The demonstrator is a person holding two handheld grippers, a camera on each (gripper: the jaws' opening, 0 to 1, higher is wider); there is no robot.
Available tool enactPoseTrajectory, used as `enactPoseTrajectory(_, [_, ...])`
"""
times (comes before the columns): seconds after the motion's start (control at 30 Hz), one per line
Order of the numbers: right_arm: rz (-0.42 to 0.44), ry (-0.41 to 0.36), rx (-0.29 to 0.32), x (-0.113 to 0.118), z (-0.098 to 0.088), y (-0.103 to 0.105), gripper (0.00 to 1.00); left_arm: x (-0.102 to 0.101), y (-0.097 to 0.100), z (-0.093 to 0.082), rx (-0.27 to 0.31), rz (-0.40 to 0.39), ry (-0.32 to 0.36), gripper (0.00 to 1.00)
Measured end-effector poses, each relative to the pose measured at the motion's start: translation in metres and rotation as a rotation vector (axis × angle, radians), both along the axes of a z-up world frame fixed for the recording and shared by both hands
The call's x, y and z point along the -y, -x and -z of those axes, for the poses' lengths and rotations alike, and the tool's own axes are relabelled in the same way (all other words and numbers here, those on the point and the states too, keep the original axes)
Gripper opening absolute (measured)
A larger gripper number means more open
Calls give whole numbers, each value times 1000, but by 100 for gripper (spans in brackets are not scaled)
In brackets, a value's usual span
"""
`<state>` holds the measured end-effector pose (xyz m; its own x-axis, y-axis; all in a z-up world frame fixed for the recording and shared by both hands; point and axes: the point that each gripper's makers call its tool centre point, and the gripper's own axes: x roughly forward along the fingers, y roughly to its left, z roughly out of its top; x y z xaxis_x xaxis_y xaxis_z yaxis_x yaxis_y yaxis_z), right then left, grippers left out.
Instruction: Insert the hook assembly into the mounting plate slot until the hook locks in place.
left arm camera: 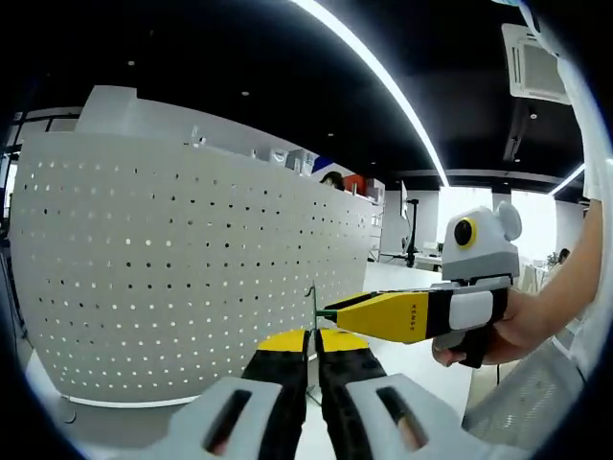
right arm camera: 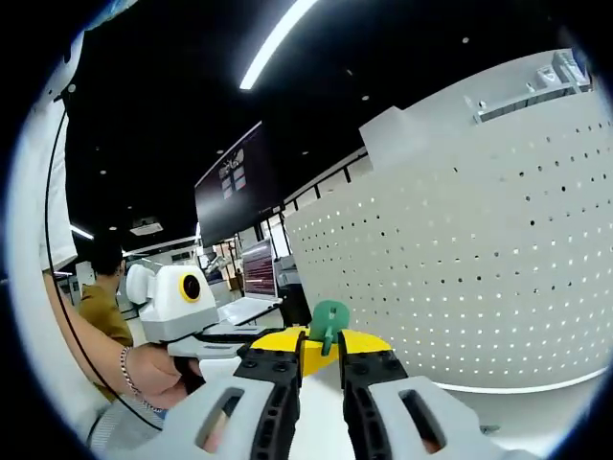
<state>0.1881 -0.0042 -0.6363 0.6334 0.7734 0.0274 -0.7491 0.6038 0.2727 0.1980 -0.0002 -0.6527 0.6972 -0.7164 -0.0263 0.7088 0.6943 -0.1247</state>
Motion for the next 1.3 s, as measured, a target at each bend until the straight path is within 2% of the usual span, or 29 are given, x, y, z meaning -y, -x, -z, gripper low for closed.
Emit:
enactPoseTrajectory(0.33, [7,-10,0,-1,-1,-1,7,4,2,0,1,6,-1,2])
enactPoseTrajectory(1.13, [54,-66,-73,2,2,-7,1,3,1,1,-7,-13,2,2])
enactPoseTrajectory(1.3, [56,-64,-67,2,0,-7,1,3,1,0,-5,-14,4,2])
